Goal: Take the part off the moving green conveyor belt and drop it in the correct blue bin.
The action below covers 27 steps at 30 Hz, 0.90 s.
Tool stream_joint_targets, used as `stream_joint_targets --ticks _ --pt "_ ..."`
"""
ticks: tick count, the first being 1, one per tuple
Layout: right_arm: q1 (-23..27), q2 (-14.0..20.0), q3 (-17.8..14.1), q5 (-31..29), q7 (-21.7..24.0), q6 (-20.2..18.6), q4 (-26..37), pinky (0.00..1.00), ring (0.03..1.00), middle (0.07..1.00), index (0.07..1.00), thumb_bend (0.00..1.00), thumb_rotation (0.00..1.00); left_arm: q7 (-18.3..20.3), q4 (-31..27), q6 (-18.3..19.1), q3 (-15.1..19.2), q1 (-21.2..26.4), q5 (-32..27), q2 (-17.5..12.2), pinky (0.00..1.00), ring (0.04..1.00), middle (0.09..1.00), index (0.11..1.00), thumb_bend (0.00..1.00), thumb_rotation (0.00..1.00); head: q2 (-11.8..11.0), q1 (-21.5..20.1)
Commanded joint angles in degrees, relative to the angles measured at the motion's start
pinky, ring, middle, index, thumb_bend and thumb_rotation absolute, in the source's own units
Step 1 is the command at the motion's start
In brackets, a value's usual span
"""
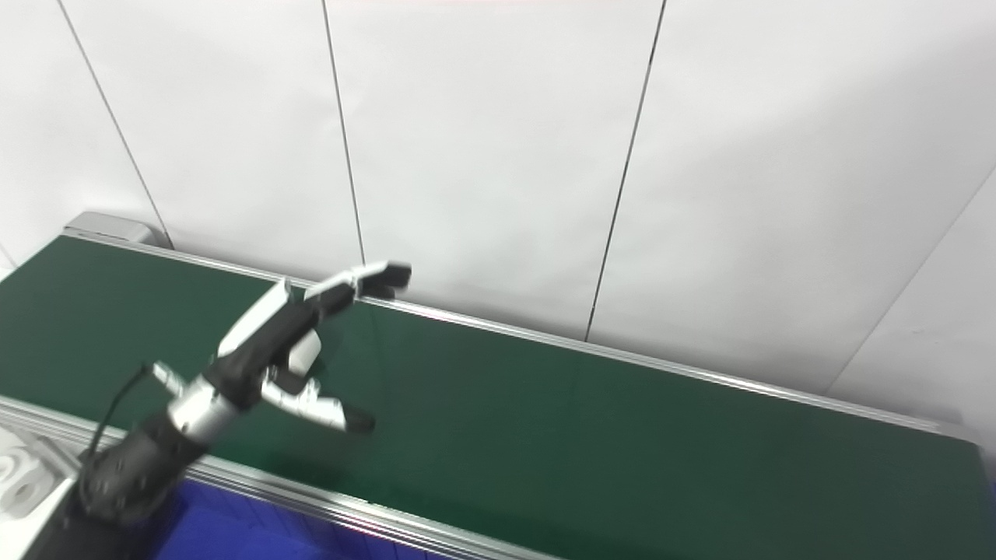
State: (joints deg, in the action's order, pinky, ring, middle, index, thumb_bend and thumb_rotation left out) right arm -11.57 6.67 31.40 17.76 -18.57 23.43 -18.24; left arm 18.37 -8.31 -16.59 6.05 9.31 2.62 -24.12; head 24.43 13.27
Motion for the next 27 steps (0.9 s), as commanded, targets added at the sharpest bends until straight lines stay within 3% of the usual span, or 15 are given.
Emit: stream_joint_targets --ticks 1,4,8,13,17,24,27 --pt "0.6 0.1 0.7 -0.4 -1.0 3.5 0.6 0.74 0.856 0.902 0.9 0.86 0.29 -1.2 2.6 1.2 0.7 3.6 1.5 -2.5 0.83 0.868 0.884 0.875 0.76 0.33 0.3 0.0" --pt "0.8 0.3 1.0 -0.5 -1.3 3.5 0.5 0.72 0.843 0.899 0.903 0.86 0.31 -1.5 5.6 2.8 0.3 6.3 4.4 -4.0 0.83 0.867 0.882 0.875 0.78 0.33 0.3 0.3" --pt "0.9 0.5 1.1 -1.1 -1.1 3.5 0.4 0.82 0.89 0.917 0.911 0.85 0.29 -1.2 8.2 6.5 -0.9 8.7 9.6 -6.6 0.82 0.866 0.887 0.887 0.81 0.31 0.3 0.6" --pt "1.4 0.9 1.6 -1.6 -1.3 3.5 0.2 0.81 0.885 0.915 0.912 0.86 0.26 -2.6 17.6 3.9 -3.2 12.6 15.8 -10.5 0.75 0.828 0.863 0.882 0.83 0.24 0.3 1.2" --pt "1.5 1.0 1.5 -1.2 -1.6 3.5 0.4 0.82 0.886 0.912 0.912 0.86 0.27 -2.8 21.4 4.4 -5.0 14.2 18.8 -12.0 0.77 0.836 0.864 0.885 0.86 0.26 0.2 1.6" --pt "1.5 1.8 1.5 -2.2 -1.3 3.5 0.7 0.88 0.91 0.918 0.914 0.86 0.25 -0.1 25.1 8.9 -9.7 16.6 23.6 -14.4 0.82 0.88 0.908 0.913 0.93 0.24 0.1 3.1" --pt "1.7 2.3 1.9 -1.8 -2.0 3.5 0.5 0.88 0.912 0.921 0.92 0.85 0.26 1.5 26.1 10.8 -11.9 17.5 25.3 -15.0 0.86 0.933 0.945 0.943 0.99 0.28 0.1 3.4"
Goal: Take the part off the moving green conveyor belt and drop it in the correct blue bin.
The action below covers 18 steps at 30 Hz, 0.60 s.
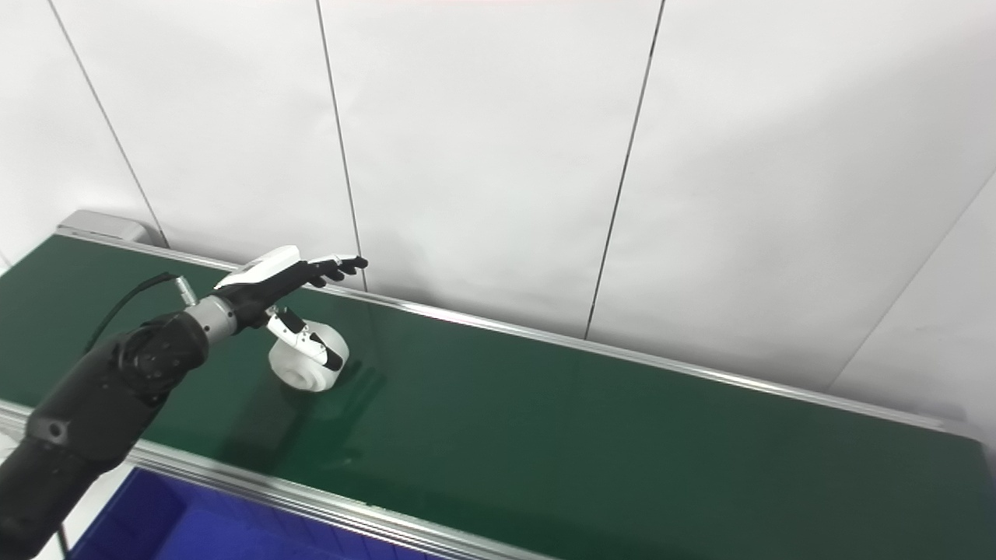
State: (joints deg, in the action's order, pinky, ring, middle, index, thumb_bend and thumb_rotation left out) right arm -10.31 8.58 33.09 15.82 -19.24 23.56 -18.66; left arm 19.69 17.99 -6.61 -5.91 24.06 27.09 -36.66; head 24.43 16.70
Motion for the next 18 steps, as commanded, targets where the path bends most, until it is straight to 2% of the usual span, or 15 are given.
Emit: stream_joint_targets --ticks 1,5,12,14,17,18 --pt "0.5 0.6 0.4 0.0 -1.5 3.4 0.9 0.88 0.913 0.921 0.921 0.85 0.26 1.0 0.4 1.3 -0.7 3.1 0.9 -2.6 0.87 0.94 0.949 0.947 0.99 0.28 0.1 0.4" --pt "0.5 1.1 0.6 -0.2 -1.6 3.4 1.1 0.88 0.911 0.921 0.926 0.84 0.27 1.5 1.7 0.2 -2.6 3.6 1.3 -2.8 0.98 0.991 0.971 0.966 1.0 0.28 0.0 1.0" --pt "0.6 1.3 0.8 -0.6 -2.0 3.4 0.9 0.88 0.911 0.921 0.925 0.85 0.28 0.6 3.0 1.1 -5.8 3.3 4.0 -1.5 1.0 0.989 0.971 0.971 1.0 0.19 0.2 1.3" --pt "0.3 1.2 0.5 -0.6 -1.9 3.4 1.1 0.87 0.908 0.923 0.924 0.85 0.28 -0.5 4.0 1.1 -6.5 3.1 5.0 -0.7 0.97 0.976 0.96 0.955 1.0 0.16 0.3 1.3" --pt "0.1 1.2 0.4 -0.7 -2.1 3.4 1.4 0.86 0.905 0.922 0.922 0.86 0.29 -2.3 5.3 0.6 -7.0 2.8 5.7 0.5 0.82 0.91 0.914 0.905 0.94 0.1 0.4 1.2" --pt "0.0 1.2 0.3 -0.6 -2.0 3.4 1.5 0.86 0.905 0.922 0.922 0.86 0.29 -2.5 5.2 0.9 -7.1 2.6 5.7 0.9 0.82 0.91 0.914 0.905 0.94 0.1 0.3 1.2"
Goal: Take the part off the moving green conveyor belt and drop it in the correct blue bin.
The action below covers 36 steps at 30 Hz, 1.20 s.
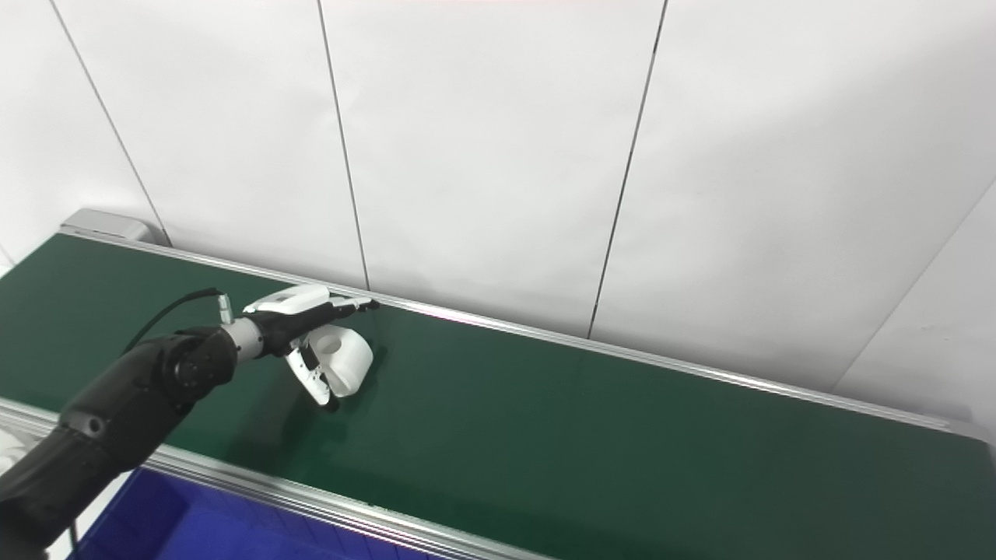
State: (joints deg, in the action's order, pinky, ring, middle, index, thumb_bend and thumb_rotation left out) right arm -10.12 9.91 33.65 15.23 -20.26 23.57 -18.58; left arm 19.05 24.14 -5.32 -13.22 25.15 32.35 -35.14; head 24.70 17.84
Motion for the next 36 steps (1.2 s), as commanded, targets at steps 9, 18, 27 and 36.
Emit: stream_joint_targets --ticks 9,18,27,36 --pt "-0.4 -0.3 -0.7 0.5 -1.2 3.3 1.6 0.84 0.89 0.917 0.922 0.86 0.29 -11.5 4.1 -9.0 0.0 0.8 0.6 2.3 0.45 0.437 0.511 0.534 0.51 0.0 0.4 0.0" --pt "-0.7 -0.7 -1.0 1.0 -1.0 3.3 2.0 0.82 0.878 0.906 0.914 0.85 0.31 -12.9 3.5 -10.5 2.0 -0.4 -2.4 3.0 0.5 0.444 0.511 0.497 0.5 0.0 1.3 -0.6" --pt "-2.3 -0.9 -0.6 2.1 -1.2 3.3 5.1 0.83 0.879 0.9 0.911 0.84 0.28 -10.5 -6.6 -12.4 8.2 -7.8 -12.6 2.4 0.48 0.441 0.497 0.517 0.5 0.0 6.0 -6.9" --pt "-6.5 -2.7 -3.1 3.3 3.3 3.0 10.9 0.82 0.875 0.901 0.907 0.84 0.28 -9.5 -17.3 -20.7 11.8 -21.1 -21.9 3.2 0.44 0.424 0.494 0.53 0.5 0.0 11.9 -11.9"
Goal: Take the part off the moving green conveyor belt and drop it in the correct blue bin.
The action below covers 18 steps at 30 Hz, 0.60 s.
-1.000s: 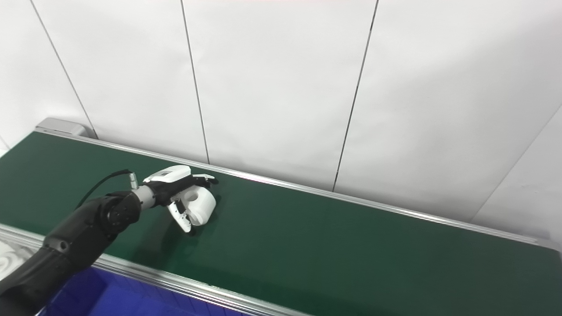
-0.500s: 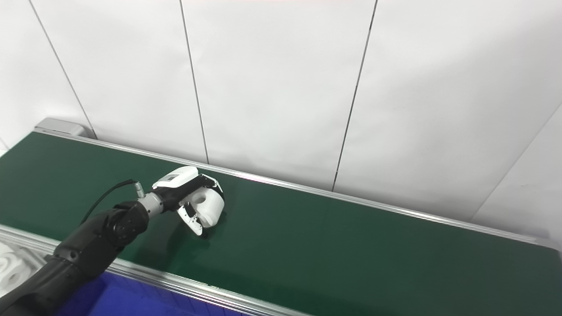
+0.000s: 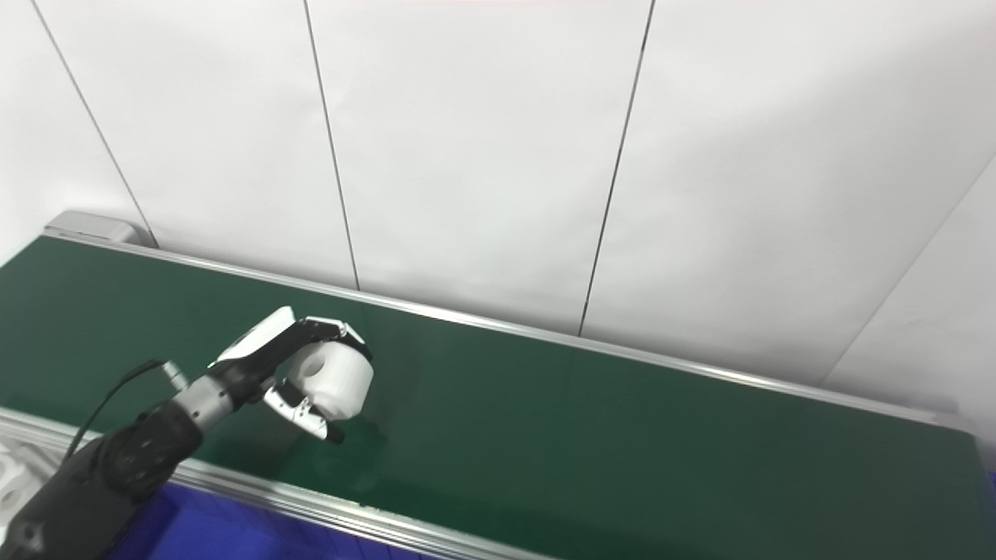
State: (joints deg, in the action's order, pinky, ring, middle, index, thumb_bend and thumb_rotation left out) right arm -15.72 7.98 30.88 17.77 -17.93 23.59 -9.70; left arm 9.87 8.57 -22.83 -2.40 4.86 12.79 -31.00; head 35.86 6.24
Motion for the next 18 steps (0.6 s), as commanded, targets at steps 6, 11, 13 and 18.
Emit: stream_joint_targets --ticks 6,11,13,18 --pt "-2.9 -2.5 -2.1 1.7 4.7 1.1 6.2 0.8 0.866 0.906 0.913 0.83 0.29 0.3 -6.4 -4.1 1.5 -9.1 -9.3 0.8 0.46 0.441 0.498 0.516 0.5 0.0 7.0 -4.6" --pt "-3.9 -3.9 -3.4 2.0 6.8 1.1 8.0 0.82 0.878 0.909 0.915 0.82 0.29 0.7 -9.6 -4.1 1.7 -15.5 -10.9 1.8 0.48 0.443 0.5 0.516 0.5 0.0 8.7 -7.4" --pt "-4.2 -4.5 -4.0 2.3 7.2 0.7 8.7 0.82 0.875 0.902 0.907 0.83 0.3 1.3 -10.4 -4.1 1.0 -17.4 -10.8 1.9 0.46 0.432 0.498 0.528 0.5 0.0 10.5 -8.2" --pt "-4.7 -5.8 -5.1 3.1 8.8 -1.6 11.1 0.82 0.88 0.911 0.912 0.84 0.32 1.0 -12.4 -4.1 -0.1 -20.8 -8.1 2.6 0.35 0.378 0.479 0.551 0.5 0.0 13.1 -9.3"
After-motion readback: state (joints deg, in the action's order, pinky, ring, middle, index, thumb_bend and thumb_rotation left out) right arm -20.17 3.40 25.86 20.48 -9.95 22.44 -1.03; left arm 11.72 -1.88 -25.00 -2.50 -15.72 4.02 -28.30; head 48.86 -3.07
